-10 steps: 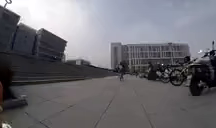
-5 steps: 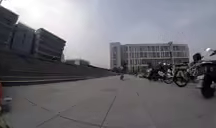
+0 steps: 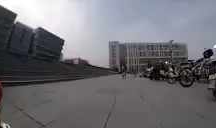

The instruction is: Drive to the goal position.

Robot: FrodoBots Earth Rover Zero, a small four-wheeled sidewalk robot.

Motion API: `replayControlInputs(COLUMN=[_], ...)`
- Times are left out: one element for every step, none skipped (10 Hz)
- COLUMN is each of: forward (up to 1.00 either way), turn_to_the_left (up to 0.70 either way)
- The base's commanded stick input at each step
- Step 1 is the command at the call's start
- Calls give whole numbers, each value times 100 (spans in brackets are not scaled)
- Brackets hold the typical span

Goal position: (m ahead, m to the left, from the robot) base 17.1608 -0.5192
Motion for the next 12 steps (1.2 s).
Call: replayControlInputs(forward=[85,85,85,85,85,85,85,85,85,85,85,85], turn_to_the_left=[0,0,0,0,0,0,0,0,0,0,0,0])
